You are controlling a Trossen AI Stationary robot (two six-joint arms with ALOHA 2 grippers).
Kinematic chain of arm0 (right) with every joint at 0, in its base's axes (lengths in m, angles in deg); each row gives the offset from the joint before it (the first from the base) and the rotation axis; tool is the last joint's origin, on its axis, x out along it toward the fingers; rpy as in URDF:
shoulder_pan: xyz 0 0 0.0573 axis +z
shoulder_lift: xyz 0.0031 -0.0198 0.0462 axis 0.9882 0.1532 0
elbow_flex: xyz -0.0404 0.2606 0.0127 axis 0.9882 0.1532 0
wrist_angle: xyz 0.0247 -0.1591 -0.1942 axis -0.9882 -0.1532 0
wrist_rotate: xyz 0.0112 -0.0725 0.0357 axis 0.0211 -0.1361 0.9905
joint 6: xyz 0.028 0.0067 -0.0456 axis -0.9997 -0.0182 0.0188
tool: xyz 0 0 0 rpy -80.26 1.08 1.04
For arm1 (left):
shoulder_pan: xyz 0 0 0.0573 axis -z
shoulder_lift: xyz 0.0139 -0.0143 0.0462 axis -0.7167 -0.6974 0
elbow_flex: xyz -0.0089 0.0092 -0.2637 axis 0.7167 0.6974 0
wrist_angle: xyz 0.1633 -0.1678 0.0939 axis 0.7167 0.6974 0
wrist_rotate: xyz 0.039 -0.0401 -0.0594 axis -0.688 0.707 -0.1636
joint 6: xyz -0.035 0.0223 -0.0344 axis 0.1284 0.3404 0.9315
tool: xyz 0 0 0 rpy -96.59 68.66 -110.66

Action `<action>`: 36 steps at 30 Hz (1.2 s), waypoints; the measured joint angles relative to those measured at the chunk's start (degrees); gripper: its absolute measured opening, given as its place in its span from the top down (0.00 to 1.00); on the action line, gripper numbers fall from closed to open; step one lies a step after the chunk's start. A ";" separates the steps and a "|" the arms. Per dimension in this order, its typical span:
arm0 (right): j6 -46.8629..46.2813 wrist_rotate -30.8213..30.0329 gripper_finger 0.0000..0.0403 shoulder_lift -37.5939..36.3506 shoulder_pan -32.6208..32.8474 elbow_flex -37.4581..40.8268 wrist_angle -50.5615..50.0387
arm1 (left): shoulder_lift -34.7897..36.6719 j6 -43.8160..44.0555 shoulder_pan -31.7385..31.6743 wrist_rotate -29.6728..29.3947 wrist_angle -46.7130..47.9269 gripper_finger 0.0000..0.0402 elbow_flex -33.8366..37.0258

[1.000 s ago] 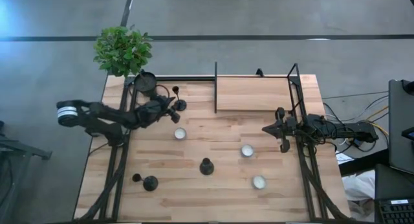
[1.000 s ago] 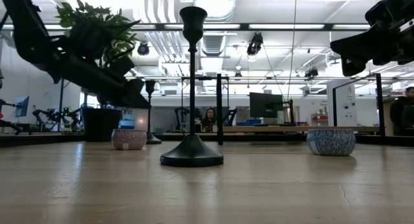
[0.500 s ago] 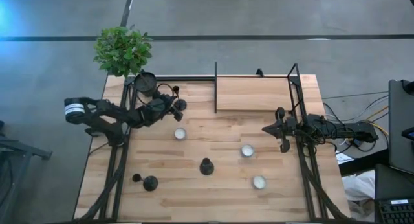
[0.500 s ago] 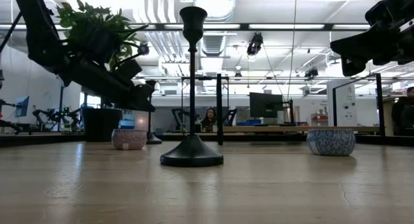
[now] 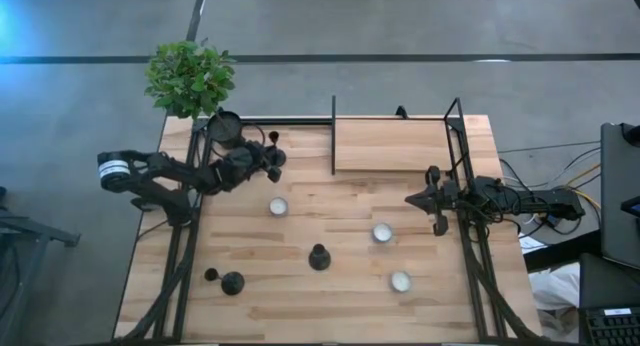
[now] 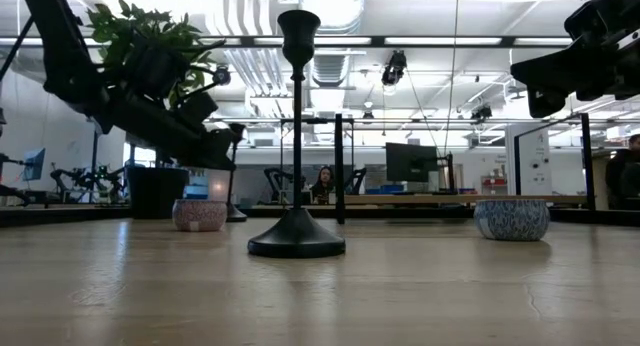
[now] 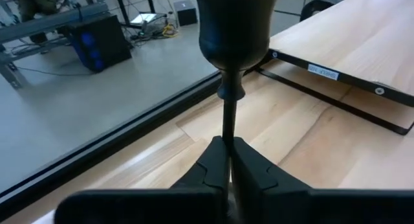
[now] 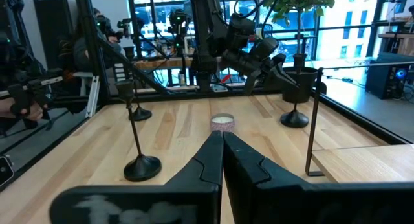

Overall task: Pick & Place candle stick holders
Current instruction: Put the top black candle holder on the shelf

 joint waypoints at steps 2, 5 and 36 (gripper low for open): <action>0.00 -0.01 0.98 0.00 0.00 0.00 0.00 | 0.00 0.31 -0.17 1.24 -0.09 0.98 0.00; 0.00 -0.01 0.98 0.00 0.00 0.00 0.01 | -0.13 0.50 -0.12 3.49 0.87 1.00 0.17; 0.00 0.00 0.98 0.00 0.01 0.00 0.01 | 2.80 9.97 0.76 7.02 13.77 0.84 0.50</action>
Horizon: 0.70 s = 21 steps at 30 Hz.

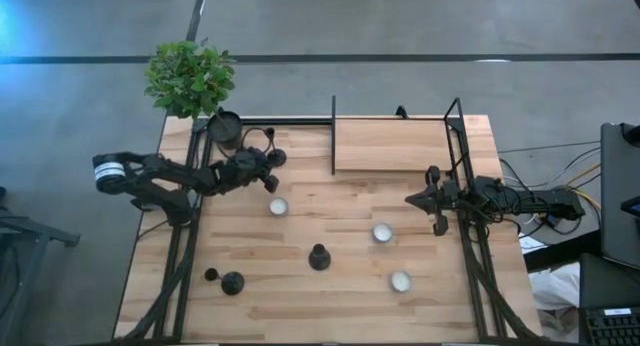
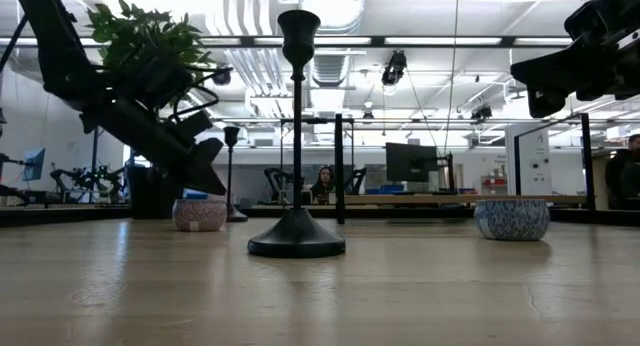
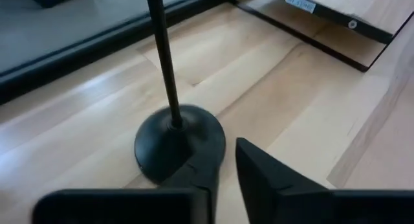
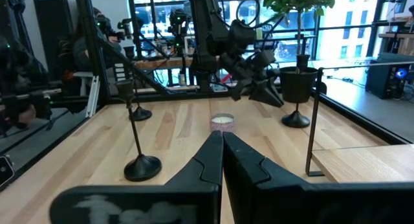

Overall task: Pick & Place candle stick holders
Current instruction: Put the top black candle holder on the shelf

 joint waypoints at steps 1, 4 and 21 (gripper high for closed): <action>0.00 -0.01 0.98 0.00 -0.01 0.00 0.00 | 0.36 -0.91 0.00 -0.08 -0.05 0.81 -0.02; 0.00 -0.02 0.98 0.00 -0.01 0.00 0.00 | 1.68 -3.63 -0.06 -1.69 -0.06 0.73 -0.02; 0.00 -0.02 0.98 -0.02 0.00 0.00 -0.01 | 0.86 -11.56 -5.61 -5.88 -5.28 0.59 -4.14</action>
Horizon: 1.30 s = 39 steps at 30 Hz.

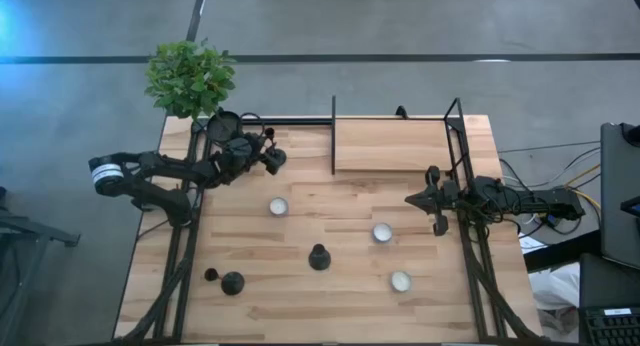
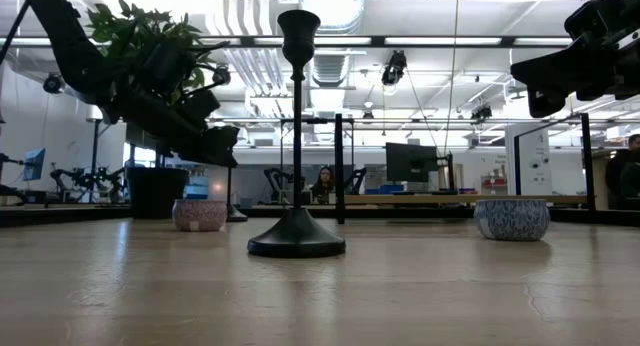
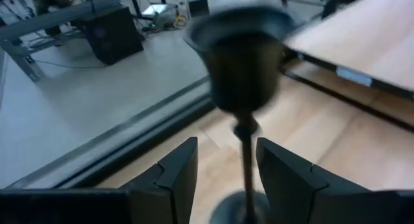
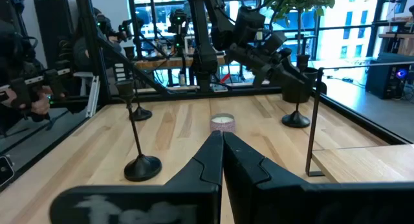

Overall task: Pick & Place candle stick holders
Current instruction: Put the top black candle holder on the shelf

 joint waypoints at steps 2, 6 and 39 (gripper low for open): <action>0.00 0.02 0.98 0.00 -0.01 0.00 -0.01 | -0.56 0.11 -1.04 1.47 -0.84 0.59 -0.17; 0.00 0.01 0.98 0.00 0.00 0.00 -0.01 | -1.94 1.14 -2.55 8.48 -2.06 0.61 -0.17; 0.59 0.00 0.98 0.02 0.01 0.00 -0.01 | -1.32 6.07 -2.85 22.93 -5.50 0.95 -0.08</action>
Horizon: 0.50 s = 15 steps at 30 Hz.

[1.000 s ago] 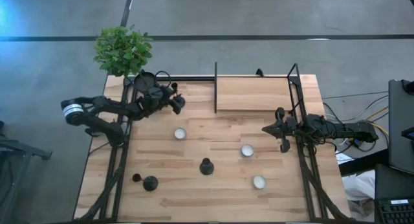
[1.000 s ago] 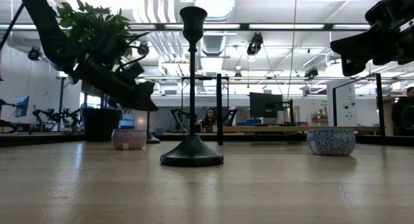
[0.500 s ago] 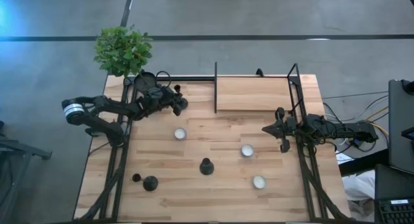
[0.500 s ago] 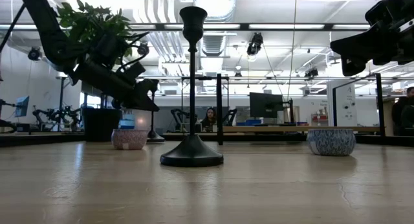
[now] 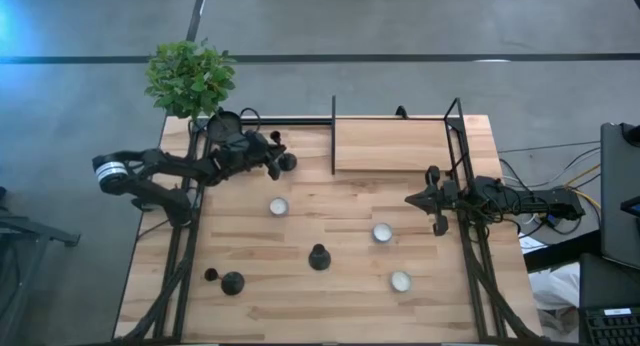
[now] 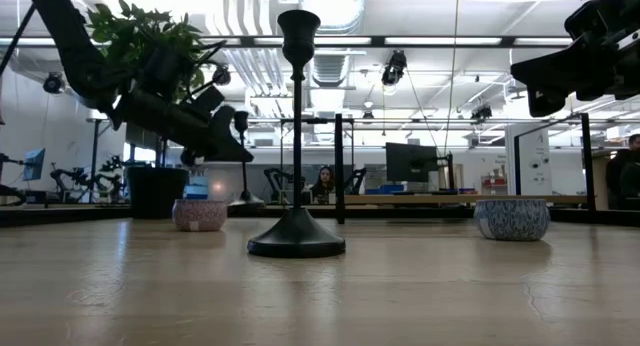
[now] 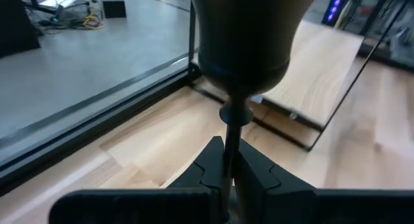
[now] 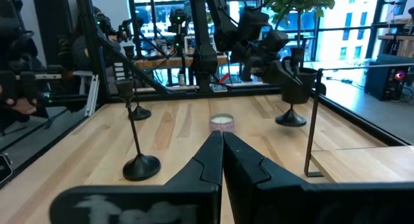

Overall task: Pick & Place candle stick holders
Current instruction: Put the top black candle holder on the shelf

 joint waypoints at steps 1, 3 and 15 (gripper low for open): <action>-0.20 0.00 0.98 -0.02 -0.02 0.00 0.02 | 0.70 0.97 -0.01 0.23 0.01 0.95 -0.02; -0.70 -0.02 0.98 -0.01 -0.02 0.00 0.18 | 2.70 3.24 -0.01 1.37 0.04 0.95 -0.23; -0.80 -16.22 0.98 -0.09 -0.02 0.02 26.03 | 17.86 5.36 0.34 4.47 17.05 0.95 -11.39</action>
